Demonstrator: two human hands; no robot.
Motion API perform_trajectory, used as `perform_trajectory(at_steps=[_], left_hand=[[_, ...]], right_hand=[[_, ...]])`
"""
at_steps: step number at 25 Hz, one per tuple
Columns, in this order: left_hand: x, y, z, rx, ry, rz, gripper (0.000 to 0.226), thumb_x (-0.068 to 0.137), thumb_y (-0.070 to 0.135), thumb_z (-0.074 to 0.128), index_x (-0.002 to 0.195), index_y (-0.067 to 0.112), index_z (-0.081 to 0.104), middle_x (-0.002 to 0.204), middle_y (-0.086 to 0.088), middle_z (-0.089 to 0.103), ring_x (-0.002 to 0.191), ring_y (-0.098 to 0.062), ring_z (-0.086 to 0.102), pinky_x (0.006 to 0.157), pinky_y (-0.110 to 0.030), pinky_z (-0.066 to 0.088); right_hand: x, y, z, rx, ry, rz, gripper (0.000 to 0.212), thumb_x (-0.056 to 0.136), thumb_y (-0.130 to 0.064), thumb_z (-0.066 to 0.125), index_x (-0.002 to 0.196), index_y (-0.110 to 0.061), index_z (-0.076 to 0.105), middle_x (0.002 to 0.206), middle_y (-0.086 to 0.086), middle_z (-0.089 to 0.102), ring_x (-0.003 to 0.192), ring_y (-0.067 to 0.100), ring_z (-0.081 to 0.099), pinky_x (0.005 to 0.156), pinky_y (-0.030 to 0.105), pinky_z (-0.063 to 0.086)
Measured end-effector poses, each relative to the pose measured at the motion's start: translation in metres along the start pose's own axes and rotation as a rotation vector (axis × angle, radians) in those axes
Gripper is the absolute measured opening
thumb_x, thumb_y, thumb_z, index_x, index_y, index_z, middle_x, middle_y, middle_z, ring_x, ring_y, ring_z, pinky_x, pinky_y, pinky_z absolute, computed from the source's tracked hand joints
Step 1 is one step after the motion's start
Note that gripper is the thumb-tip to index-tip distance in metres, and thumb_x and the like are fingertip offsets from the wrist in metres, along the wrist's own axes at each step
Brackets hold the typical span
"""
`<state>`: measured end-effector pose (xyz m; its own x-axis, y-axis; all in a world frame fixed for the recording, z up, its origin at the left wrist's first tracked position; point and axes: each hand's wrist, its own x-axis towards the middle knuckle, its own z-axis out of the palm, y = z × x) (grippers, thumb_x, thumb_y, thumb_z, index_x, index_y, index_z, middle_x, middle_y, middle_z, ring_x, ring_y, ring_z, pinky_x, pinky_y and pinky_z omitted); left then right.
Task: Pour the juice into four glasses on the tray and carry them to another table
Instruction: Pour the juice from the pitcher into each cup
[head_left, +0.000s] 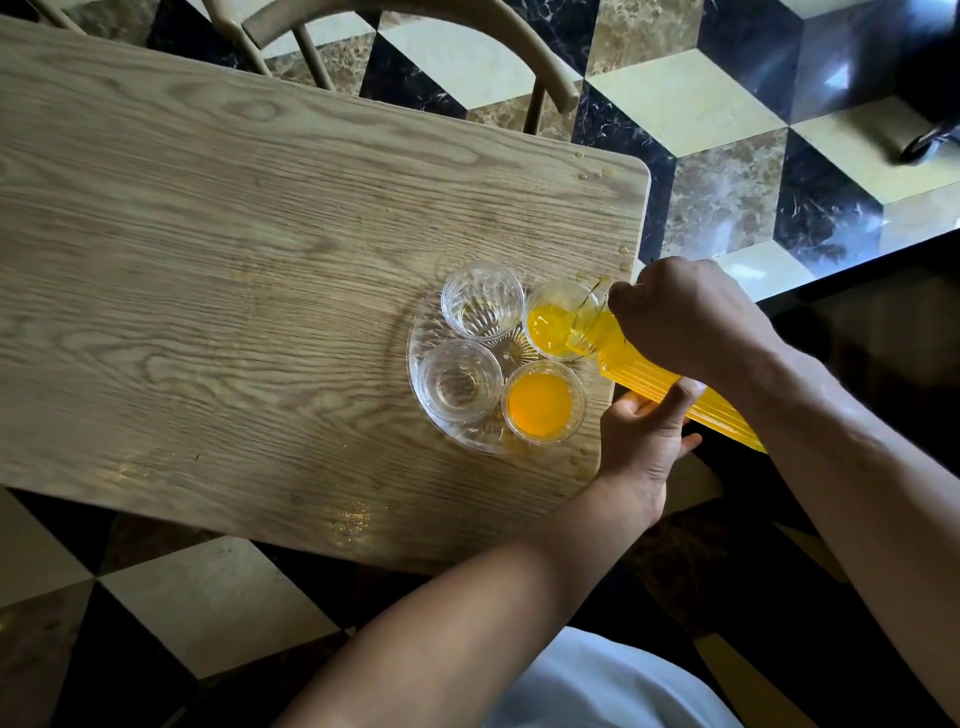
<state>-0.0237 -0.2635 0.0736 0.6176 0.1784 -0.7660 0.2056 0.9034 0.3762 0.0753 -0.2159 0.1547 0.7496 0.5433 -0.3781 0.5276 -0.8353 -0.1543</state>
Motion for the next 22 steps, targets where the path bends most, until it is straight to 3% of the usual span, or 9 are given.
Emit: perform_trajectory(at_steps=[4,11,17,22], left_hand=[[0.0,0.0013,-0.0004,-0.002,0.001,-0.006,0.062,0.045,0.051,0.084,0.09,0.015,0.063,0.103,-0.01,0.058,0.104,-0.023,0.059,0.097,-0.048,0.057],[0.0001,0.0015,0.0006,-0.007,0.007,0.017,0.069,0.044,0.052,0.083,0.092,0.011,0.056,0.101,-0.013,0.055,0.099,-0.024,0.054,0.105,-0.048,0.052],[-0.0015,0.001,0.0,-0.004,-0.007,0.026,0.07,0.044,0.052,0.083,0.093,0.01,0.056,0.101,-0.013,0.054,0.1,-0.023,0.053,0.107,-0.05,0.051],[-0.0031,0.0027,0.0024,-0.008,-0.012,0.026,0.073,0.044,0.051,0.083,0.098,0.009,0.058,0.103,-0.014,0.056,0.101,-0.025,0.056,0.106,-0.05,0.051]], right_hand=[[0.0002,-0.0021,-0.0009,0.003,0.009,0.026,0.043,0.096,-0.041,0.044,0.07,-0.007,0.052,0.061,0.01,0.046,0.051,0.022,0.042,0.047,0.027,0.029],[0.0007,-0.0052,-0.0038,-0.018,0.002,0.023,0.044,0.098,-0.039,0.044,0.068,-0.008,0.049,0.062,0.01,0.044,0.052,0.024,0.04,0.056,0.034,0.034],[0.0002,-0.0063,-0.0051,-0.019,0.018,0.025,0.043,0.098,-0.039,0.045,0.073,-0.005,0.055,0.061,0.01,0.044,0.051,0.022,0.04,0.052,0.033,0.031],[0.0007,-0.0062,-0.0066,-0.036,0.018,0.029,0.043,0.097,-0.04,0.046,0.076,-0.004,0.057,0.062,0.01,0.043,0.055,0.032,0.044,0.054,0.033,0.033]])
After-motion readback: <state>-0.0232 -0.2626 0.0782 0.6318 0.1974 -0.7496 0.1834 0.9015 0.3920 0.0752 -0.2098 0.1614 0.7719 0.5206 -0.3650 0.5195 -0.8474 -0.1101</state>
